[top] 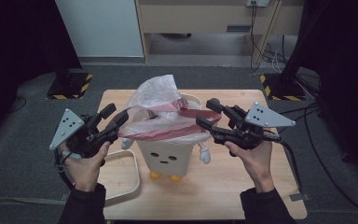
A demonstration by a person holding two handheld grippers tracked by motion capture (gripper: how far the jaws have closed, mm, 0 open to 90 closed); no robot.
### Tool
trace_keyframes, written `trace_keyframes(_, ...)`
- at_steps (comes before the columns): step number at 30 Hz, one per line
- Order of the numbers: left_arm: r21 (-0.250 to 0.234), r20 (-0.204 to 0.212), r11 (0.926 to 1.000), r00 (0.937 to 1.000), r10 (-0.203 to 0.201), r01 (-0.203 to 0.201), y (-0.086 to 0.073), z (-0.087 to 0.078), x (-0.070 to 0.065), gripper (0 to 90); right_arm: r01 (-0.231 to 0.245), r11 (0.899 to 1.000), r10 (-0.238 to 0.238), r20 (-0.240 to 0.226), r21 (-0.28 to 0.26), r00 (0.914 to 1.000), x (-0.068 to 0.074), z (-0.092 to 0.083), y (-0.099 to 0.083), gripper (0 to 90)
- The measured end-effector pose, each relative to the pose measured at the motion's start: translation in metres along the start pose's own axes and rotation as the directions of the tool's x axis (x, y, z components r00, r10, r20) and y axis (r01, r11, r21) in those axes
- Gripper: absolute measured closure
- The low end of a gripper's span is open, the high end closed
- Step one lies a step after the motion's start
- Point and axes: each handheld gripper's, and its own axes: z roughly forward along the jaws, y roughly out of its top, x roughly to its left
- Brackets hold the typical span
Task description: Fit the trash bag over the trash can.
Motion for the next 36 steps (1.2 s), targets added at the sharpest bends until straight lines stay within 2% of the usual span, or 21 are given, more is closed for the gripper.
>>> trace_keyframes(2,0.010,0.005,0.9996,0.9997,0.026,-0.026,0.002,0.003,-0.002,48.4,0.010,1.000,-0.010,-0.008,0.017,0.9999,0.001,0.006,0.003,43.7)
trace_keyframes(5,0.018,0.031,0.9985,0.9982,0.052,-0.052,0.005,0.008,-0.004,49.4,0.018,0.998,-0.017,-0.029,0.052,0.9994,0.001,0.014,0.004,53.6)
trace_keyframes(8,0.042,0.043,0.9965,0.9966,0.071,-0.073,0.006,0.012,-0.005,58.1,0.017,0.997,-0.013,-0.056,0.070,0.9984,0.002,0.015,0.002,73.6)
trace_keyframes(12,0.099,0.053,0.9923,0.9962,0.070,-0.075,0.002,0.018,-0.004,74.5,0.015,0.997,-0.010,-0.058,0.077,0.9982,-0.001,0.013,-0.001,88.2)
trace_keyframes(15,0.117,0.051,0.9921,0.9979,0.040,-0.046,-0.001,0.020,-0.002,85.4,0.004,0.997,0.000,-0.047,0.081,0.9989,-0.005,0.009,-0.003,90.0)
trace_keyframes(17,0.112,0.045,0.9935,0.9989,0.012,-0.017,-0.002,0.020,-0.001,90.0,-0.008,0.997,0.011,-0.040,0.077,0.9992,-0.008,0.006,-0.004,90.0)
trace_keyframes(19,0.105,0.038,0.9944,0.9992,-0.011,0.007,-0.003,0.019,0.001,90.0,-0.017,0.997,0.019,-0.027,0.071,0.9995,-0.011,0.003,-0.005,90.0)
trace_keyframes(23,0.081,0.009,0.9928,0.9960,-0.089,0.088,-0.006,0.017,0.008,90.0,-0.027,0.997,0.026,0.012,0.069,0.9996,-0.016,-0.001,-0.007,90.0)
trace_keyframes(25,0.070,-0.006,0.9896,0.9921,-0.125,0.125,-0.009,0.015,0.014,90.0,-0.045,0.997,0.043,0.030,0.065,0.9986,-0.018,-0.003,-0.009,90.0)
trace_keyframes(27,0.053,-0.014,0.9830,0.9844,-0.175,0.176,-0.013,0.013,0.020,90.0,-0.056,0.997,0.053,0.050,0.057,0.9973,-0.022,-0.005,-0.010,90.0)
trace_keyframes(29,0.053,-0.051,0.9768,0.9775,-0.205,0.207,-0.016,0.011,0.025,90.0,-0.061,0.997,0.057,0.075,0.048,0.9956,-0.024,-0.007,-0.011,90.0)
trace_keyframes(31,0.041,-0.063,0.9698,0.9693,-0.238,0.241,-0.020,0.009,0.031,90.0,-0.062,0.998,0.058,0.104,0.033,0.9929,-0.027,-0.011,-0.012,90.0)
trace_keyframes(34,0.043,-0.073,0.9612,0.9603,-0.269,0.273,-0.024,0.008,0.038,90.0,-0.066,0.998,0.062,0.132,0.023,0.9893,-0.031,-0.018,-0.011,90.0)
trace_keyframes(36,0.051,-0.083,0.9603,0.9594,-0.270,0.274,-0.027,0.008,0.040,90.0,-0.074,0.997,0.068,0.152,0.032,0.9860,-0.033,-0.021,-0.012,90.0)
